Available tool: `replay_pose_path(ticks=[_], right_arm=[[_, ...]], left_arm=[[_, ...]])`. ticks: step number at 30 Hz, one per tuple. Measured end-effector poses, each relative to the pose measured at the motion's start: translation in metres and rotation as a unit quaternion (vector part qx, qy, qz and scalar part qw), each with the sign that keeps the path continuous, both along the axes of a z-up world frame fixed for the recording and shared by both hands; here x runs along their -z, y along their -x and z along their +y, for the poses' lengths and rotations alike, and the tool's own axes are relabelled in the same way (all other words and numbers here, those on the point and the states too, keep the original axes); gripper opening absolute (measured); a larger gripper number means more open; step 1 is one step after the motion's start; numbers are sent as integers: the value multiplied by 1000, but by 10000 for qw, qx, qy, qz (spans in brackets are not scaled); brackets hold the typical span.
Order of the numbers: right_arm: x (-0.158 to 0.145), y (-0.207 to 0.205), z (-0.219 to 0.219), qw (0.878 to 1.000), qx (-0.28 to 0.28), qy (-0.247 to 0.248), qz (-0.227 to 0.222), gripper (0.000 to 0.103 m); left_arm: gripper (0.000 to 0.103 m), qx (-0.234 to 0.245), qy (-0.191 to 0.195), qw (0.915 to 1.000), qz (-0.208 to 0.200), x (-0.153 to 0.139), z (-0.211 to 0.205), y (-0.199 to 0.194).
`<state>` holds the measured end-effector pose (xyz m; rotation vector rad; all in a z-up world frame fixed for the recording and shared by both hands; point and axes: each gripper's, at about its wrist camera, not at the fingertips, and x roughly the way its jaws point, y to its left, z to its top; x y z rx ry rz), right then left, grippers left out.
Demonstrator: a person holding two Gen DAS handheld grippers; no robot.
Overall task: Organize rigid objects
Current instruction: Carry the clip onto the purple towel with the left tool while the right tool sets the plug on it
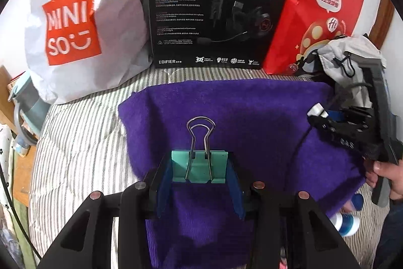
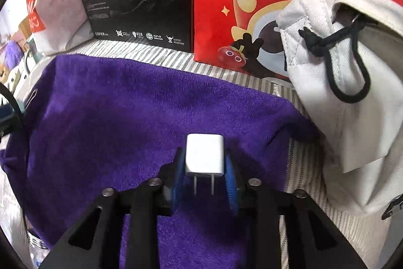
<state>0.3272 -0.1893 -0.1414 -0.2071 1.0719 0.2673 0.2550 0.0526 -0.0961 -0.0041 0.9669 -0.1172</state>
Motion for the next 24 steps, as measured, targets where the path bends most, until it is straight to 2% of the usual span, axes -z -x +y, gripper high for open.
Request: replay_pose_path(ticks=[1, 6, 12, 19, 24], right_arm=[[0, 2, -2, 9999, 33, 115, -12, 53], [-9, 24, -15, 9998, -23, -170, 34, 53], [-35, 60, -27, 9996, 33, -239, -126, 55], [-63, 110, -34, 9987, -14, -453, -226, 58], [-66, 141, -38, 9990, -67, -416, -158, 59]], left_arm=[[39, 16, -2, 10000, 2, 2, -1, -4], [39, 17, -15, 10000, 63, 16, -6, -24], [39, -59, -38, 9999, 114, 25, -7, -44], [39, -136, -205, 9991, 358, 41, -10, -58], [41, -145, -460, 9980, 409, 43, -18, -57]])
